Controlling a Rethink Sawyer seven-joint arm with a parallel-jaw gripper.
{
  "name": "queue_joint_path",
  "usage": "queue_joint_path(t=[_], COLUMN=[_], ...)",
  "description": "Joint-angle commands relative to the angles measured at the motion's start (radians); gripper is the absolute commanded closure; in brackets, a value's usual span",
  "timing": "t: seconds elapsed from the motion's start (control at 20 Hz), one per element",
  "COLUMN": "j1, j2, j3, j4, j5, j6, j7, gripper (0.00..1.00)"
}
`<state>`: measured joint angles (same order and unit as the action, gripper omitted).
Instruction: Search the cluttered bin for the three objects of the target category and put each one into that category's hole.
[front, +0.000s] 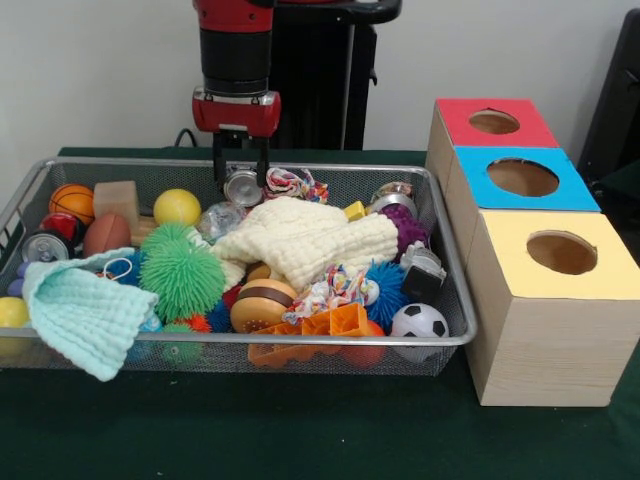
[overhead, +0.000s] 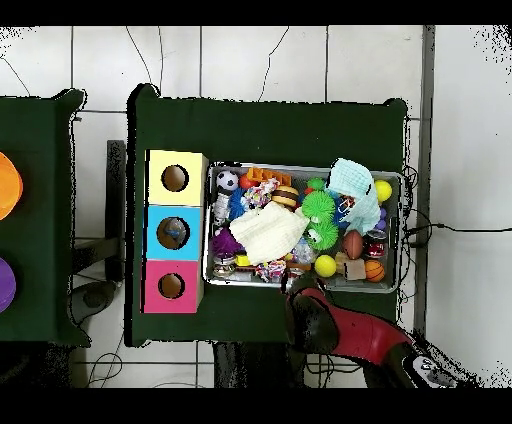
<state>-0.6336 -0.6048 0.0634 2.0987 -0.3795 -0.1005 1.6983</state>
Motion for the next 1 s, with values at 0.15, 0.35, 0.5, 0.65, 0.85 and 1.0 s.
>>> queue_joint_path(t=[0.15,0.35,0.5,0.65,0.85,1.0], j1=[-0.002,-0.023,-0.033,-0.044,-0.046,-0.041], j2=[0.068,0.073,0.082,0.105,0.131,0.142], j3=[0.045,0.059,0.073,0.082,0.079,0.072], j4=[-0.03,-0.078,-0.12,-0.157,-0.18,-0.193], j5=[0.012,-0.001,0.001,-0.002,-0.012,-0.016], j6=[0.047,0.096,0.136,0.15,0.134,0.127], j7=[0.135,0.089,0.061,0.044,0.044,0.045], gripper=[0.0,0.0,0.0,0.0,0.0,0.0])
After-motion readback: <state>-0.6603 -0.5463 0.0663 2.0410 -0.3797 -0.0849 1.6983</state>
